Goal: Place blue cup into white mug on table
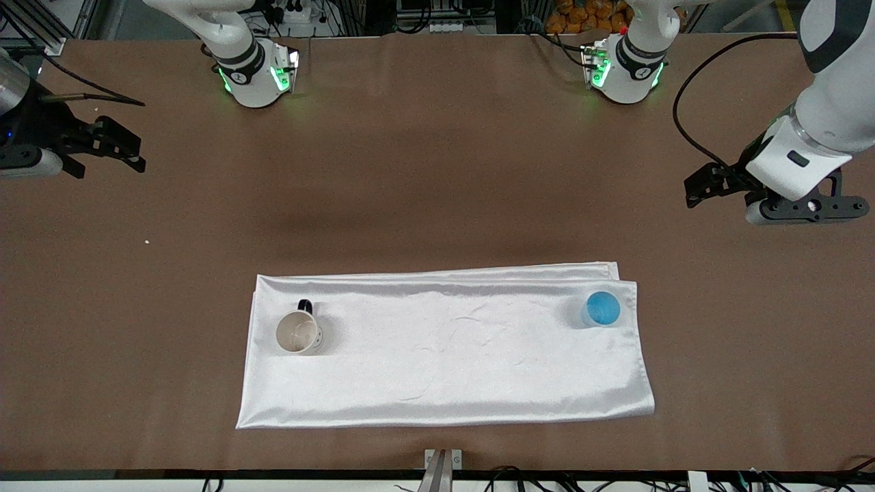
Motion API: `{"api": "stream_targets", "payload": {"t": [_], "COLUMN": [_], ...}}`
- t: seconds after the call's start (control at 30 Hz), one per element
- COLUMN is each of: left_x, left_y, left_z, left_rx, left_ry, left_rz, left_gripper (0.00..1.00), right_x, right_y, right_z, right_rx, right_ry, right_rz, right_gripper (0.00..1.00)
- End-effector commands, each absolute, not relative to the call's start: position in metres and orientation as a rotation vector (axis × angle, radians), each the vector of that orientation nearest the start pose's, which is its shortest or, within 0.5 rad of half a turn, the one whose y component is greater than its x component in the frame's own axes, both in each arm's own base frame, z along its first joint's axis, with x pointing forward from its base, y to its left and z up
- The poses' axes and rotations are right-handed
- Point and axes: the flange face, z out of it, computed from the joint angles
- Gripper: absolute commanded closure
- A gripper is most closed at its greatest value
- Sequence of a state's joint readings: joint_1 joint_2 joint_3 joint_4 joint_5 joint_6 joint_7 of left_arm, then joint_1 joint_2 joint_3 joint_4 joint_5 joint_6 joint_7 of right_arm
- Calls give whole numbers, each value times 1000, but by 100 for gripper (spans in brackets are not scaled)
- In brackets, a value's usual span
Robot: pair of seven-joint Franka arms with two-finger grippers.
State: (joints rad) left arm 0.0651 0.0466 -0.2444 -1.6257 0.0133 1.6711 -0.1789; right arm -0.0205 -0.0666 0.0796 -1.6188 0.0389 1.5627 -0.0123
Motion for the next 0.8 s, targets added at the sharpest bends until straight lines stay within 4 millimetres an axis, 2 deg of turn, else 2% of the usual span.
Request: {"api": "stream_targets", "payload": {"t": [0.0,0.53,0.63,0.77], "left_x": [563,564,564,566], "left_y": [-100,-101,-102,-102], "left_z": [584,583,581,577], "left_rx": [-3148,-3150,-3150,-3151], "left_ry": [39,26,24,21], "left_rz": [10,13,18,30], "left_gripper": [0,0,0,0], "right_x": [534,536,543,556], "right_y": [35,38,42,59], "right_z": [642,639,627,602], "right_rx": [-3095,-3096,-3088,-3081], "right_ry": [-92,-97,-108,-150], "right_rz": [-5,0,31,84], "right_gripper": [0,0,0,0]}}
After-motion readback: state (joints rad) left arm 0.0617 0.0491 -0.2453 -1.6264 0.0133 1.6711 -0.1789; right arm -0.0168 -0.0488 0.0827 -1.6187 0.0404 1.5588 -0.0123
